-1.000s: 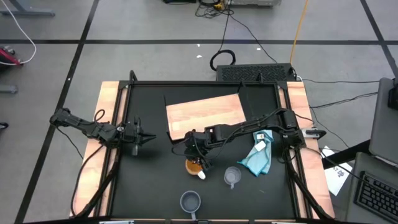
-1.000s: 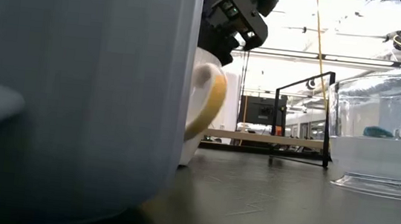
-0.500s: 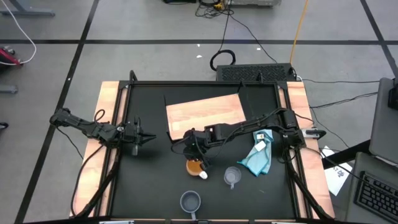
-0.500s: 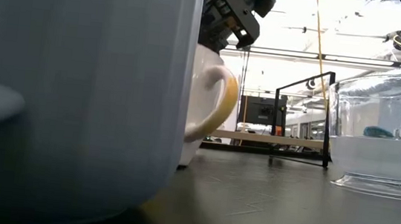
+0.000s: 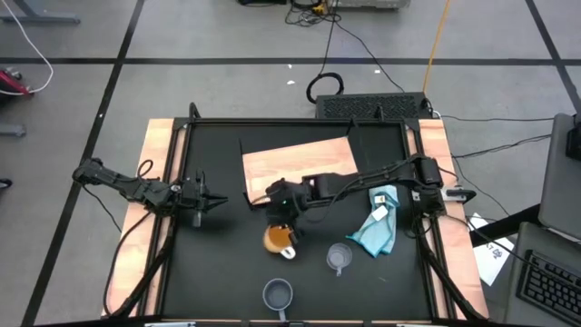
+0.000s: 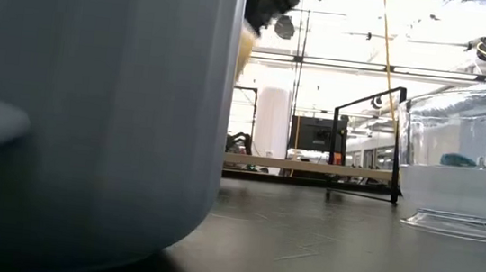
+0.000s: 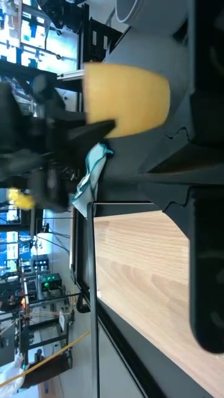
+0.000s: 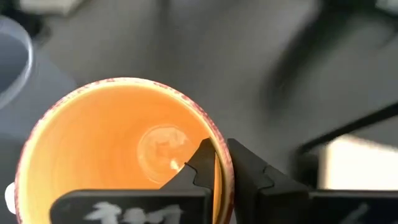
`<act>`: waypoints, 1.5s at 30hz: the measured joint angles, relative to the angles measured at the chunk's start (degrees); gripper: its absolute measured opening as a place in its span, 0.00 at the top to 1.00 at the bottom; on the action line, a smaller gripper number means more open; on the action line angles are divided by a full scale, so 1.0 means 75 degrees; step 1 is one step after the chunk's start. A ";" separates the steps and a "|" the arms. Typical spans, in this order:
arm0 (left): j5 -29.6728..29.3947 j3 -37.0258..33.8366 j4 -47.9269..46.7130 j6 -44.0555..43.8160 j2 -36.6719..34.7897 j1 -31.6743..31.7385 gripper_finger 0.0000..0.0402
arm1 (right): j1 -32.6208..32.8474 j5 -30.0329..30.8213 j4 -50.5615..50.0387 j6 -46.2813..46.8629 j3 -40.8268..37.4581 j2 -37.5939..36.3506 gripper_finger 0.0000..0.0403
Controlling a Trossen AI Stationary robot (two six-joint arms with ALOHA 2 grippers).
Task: Stack small to large cups/mugs on shelf
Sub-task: Put the yellow mug on the shelf
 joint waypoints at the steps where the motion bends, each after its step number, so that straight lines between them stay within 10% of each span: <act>1: 0.0000 0.0000 0.0000 0.0000 0.0000 0.0000 0.92 | -0.0017 0.0006 0.0037 0.0017 -0.0003 -0.0106 0.97; 33: 0.0259 -0.0003 0.0573 0.0627 0.0199 0.0000 0.92 | 0.0007 0.0550 0.4045 0.1157 -0.6102 -0.5299 0.97; 45: 0.0213 -0.0003 0.0726 0.0682 0.0198 0.0000 0.92 | -0.0023 0.0628 0.5703 0.1222 -0.6974 -0.5112 0.97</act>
